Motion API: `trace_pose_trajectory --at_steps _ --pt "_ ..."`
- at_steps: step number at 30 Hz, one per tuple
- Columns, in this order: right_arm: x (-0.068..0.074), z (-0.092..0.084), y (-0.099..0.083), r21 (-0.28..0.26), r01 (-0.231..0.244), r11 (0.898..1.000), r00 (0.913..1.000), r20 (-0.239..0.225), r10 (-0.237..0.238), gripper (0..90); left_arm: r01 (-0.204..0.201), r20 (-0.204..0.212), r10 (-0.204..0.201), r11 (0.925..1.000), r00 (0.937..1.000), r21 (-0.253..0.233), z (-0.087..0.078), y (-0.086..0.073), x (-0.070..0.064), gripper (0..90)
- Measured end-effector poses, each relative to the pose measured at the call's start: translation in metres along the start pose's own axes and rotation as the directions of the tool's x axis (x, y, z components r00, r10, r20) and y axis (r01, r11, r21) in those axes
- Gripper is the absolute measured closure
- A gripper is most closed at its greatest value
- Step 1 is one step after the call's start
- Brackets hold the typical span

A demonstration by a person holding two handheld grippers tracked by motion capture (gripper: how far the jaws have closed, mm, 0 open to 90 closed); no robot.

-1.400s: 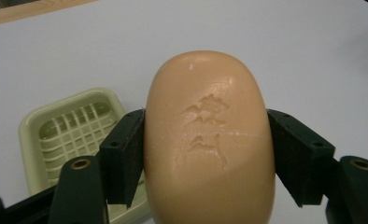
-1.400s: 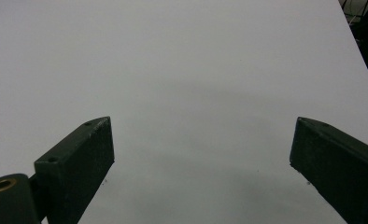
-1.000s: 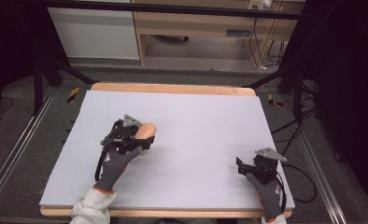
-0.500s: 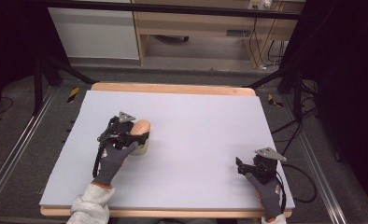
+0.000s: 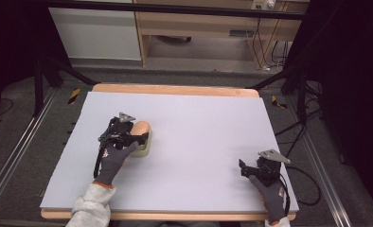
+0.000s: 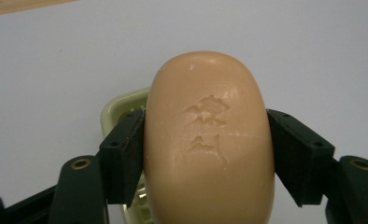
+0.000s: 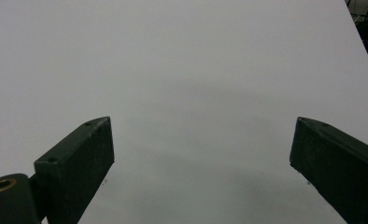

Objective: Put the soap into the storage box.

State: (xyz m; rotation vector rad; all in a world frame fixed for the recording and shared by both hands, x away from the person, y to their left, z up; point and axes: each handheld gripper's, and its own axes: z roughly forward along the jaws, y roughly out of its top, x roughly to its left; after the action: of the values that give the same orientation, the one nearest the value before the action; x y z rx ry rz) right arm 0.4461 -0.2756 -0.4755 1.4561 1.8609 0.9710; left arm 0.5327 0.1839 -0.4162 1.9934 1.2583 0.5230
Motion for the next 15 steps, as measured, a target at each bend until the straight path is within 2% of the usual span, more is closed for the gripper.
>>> trace_pose_trajectory --at_steps 5,15 --pt "0.0 0.0 0.0 0.003 0.0 1.0 1.0 0.0 0.0 6.8 0.013 -0.012 -0.013 0.9999 0.9998 0.01 0.006 -0.003 0.004 31.7" --pt "0.0 0.0 0.0 0.004 0.001 1.0 1.0 0.002 -0.001 6.8 0.002 -0.03 -0.001 0.9992 0.9996 0.039 0.014 -0.007 0.008 31.7"
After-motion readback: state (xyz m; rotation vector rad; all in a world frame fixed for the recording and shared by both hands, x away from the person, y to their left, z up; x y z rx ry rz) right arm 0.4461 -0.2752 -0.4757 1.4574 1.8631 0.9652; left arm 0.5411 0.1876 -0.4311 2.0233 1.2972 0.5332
